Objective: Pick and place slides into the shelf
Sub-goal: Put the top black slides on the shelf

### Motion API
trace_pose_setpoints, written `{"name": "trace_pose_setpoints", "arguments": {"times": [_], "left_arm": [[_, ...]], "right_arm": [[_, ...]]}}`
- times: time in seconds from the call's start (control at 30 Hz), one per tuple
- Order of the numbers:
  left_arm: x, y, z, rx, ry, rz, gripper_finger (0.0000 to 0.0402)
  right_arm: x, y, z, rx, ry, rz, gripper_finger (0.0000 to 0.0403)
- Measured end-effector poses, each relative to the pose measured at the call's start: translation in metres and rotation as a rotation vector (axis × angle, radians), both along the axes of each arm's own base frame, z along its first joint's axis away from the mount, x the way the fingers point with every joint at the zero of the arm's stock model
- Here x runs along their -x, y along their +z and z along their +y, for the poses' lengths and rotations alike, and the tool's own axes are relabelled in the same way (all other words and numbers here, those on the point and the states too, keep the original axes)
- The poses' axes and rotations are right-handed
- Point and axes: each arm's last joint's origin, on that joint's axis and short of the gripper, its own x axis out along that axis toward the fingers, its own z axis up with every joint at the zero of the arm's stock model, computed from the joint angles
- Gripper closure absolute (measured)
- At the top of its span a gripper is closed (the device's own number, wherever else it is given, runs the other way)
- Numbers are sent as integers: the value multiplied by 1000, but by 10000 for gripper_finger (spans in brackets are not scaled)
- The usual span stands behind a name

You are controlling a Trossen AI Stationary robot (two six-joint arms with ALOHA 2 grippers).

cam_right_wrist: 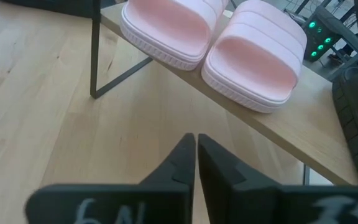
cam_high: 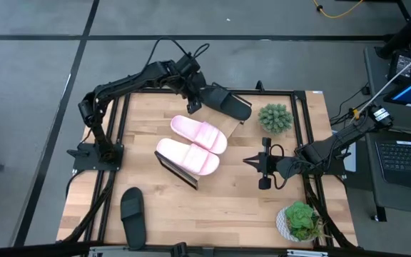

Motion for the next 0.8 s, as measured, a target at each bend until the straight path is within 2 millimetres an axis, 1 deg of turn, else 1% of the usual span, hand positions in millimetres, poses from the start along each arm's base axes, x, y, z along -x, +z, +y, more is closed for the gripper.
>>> {"name": "trace_pose_setpoints", "arguments": {"times": [0.1,0.4,0.63,0.8], "left_arm": [[-1,0,-1,-2,-6,0,396],[-14,-20,2,-14,-20,58,400],[-18,-32,3,11,-22,102,401],[-17,-33,2,29,-28,113,401]], "right_arm": [[0,0,0,0,0,0,379],[0,0,0,1,0,0,399],[0,0,0,1,0,1,380],[0,0,0,2,0,1,386]]}}
